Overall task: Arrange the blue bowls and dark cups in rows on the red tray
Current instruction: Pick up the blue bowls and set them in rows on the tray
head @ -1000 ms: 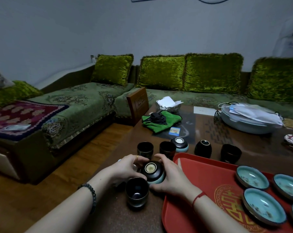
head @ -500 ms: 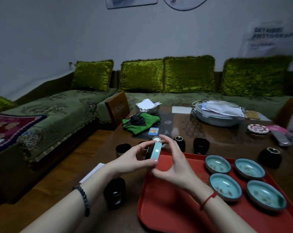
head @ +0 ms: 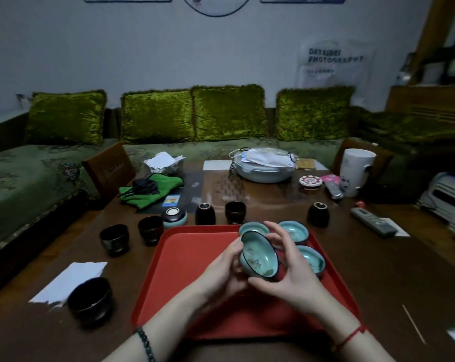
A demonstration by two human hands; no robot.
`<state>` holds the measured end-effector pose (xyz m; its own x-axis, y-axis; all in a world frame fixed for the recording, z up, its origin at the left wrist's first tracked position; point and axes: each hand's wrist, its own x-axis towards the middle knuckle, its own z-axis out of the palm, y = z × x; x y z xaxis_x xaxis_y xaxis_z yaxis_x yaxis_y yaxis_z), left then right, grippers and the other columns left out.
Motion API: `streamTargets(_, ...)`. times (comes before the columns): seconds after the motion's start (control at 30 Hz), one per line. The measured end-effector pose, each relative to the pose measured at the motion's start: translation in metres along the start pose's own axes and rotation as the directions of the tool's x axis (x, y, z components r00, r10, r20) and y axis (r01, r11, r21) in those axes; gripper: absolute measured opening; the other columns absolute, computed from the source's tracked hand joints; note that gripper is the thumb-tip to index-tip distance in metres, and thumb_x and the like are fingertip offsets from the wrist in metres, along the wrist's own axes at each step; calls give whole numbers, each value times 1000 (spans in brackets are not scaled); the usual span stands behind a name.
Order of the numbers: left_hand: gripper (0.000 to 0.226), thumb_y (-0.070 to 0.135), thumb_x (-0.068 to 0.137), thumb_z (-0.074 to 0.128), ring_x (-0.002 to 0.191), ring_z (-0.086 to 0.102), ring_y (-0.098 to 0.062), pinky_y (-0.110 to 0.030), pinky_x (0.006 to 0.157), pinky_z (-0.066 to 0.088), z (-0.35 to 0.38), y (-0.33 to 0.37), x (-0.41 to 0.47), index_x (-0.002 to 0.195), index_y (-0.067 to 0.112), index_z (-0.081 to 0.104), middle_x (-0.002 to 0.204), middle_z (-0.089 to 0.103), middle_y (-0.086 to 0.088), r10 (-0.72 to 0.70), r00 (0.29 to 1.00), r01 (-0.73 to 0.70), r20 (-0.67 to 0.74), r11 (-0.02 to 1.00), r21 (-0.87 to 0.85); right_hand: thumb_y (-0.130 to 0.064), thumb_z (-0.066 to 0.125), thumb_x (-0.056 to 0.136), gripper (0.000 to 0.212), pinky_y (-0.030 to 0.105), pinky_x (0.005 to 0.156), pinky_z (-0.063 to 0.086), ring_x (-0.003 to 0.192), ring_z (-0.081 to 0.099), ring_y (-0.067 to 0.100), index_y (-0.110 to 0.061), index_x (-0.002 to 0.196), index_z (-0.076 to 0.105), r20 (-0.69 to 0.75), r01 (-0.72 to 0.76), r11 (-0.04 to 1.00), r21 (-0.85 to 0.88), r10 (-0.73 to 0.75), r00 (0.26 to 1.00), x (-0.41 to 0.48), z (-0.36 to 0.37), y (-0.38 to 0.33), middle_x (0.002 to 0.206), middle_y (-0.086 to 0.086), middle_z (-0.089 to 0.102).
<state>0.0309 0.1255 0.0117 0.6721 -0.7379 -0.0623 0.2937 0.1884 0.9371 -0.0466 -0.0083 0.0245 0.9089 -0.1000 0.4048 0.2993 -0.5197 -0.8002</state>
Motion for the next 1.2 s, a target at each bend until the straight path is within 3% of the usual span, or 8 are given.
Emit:
streamTargets(0.07, 36, 24, 91, 38, 94, 65, -13, -25, 70, 54, 13, -13, 9, 125, 24, 49, 116, 64, -3, -6, 1000, 6, -2, 999, 32, -18, 84, 57, 87, 8, 96, 35, 116, 45, -3, -43, 122, 33, -25, -35, 999, -39, 34, 999, -13, -16, 9, 118, -18, 47)
streamTargets(0.23, 32, 17, 93, 43, 72, 64, -1, -11, 58, 48, 33, -37, 18, 124, 22, 49, 92, 67, 6, 17, 1000, -13, -16, 972, 235, -26, 86, 53, 95, 14, 99, 36, 117, 43, -6, -40, 128, 30, -73, -130, 983, -128, 121, 990, -40, -48, 30, 123, -12, 50)
streamTargets(0.4, 33, 16, 88, 56, 104, 61, -3, -25, 93, 51, 42, -49, 15, 120, 25, 53, 112, 63, 13, 43, 999, -40, 3, 906, 422, -31, 85, 50, 91, -6, 83, 28, 113, 35, -21, -54, 118, 28, -78, -180, 962, -206, 168, 983, -61, -61, 42, 117, -25, 45)
streamTargets(0.53, 38, 18, 85, 60, 95, 64, 5, -14, 84, 50, 53, -49, 11, 122, 25, 52, 108, 64, 18, 73, 996, -86, 46, 836, 542, -41, 84, 49, 96, 15, 98, 34, 118, 41, -4, -52, 123, 23, -79, -243, 941, -235, 230, 970, -71, -65, 47, 120, -17, 46)
streamTargets(0.63, 43, 22, 85, 62, 101, 63, 2, -19, 94, 48, 56, -51, 11, 126, 23, 50, 114, 64, 12, 66, 997, -78, 43, 792, 605, -48, 82, 48, 93, 36, 108, 31, 117, 40, 3, -58, 117, 21, -89, -258, 928, -267, 243, 966, -75, -68, 49, 114, -24, 44)
streamTargets(0.8, 48, 28, 83, 63, 101, 61, 4, -22, 98, 46, 56, -51, 11, 129, 20, 48, 113, 65, 8, 49, 999, -46, 14, 737, 674, -51, 80, 49, 89, 30, 97, 29, 114, 39, 7, -61, 114, 19, -104, -268, 918, -293, 248, 963, -77, -68, 49, 118, -17, 46)
streamTargets(1.03, 52, 30, 82, 64, 97, 64, -1, -17, 92, 47, 55, -54, 13, 130, 19, 47, 105, 71, -1, 22, 1000, -17, 2, 719, 694, -43, 79, 59, 90, 46, 114, 16, 117, 37, 3, -42, 129, 23, -60, -293, 913, -284, 288, 956, -75, -68, 48, 120, -15, 43)
streamTargets(1.2, 53, 30, 81, 65, 95, 66, -4, -17, 88, 48, 53, -53, 14, 130, 19, 46, 101, 72, -4, 11, 1000, -24, 23, 704, 710, -42, 78, 62, 87, 47, 115, 14, 121, 33, 5, -49, 125, 17, 7, -291, 908, -301, 307, 952, -73, -71, 45, 123, -15, 39)
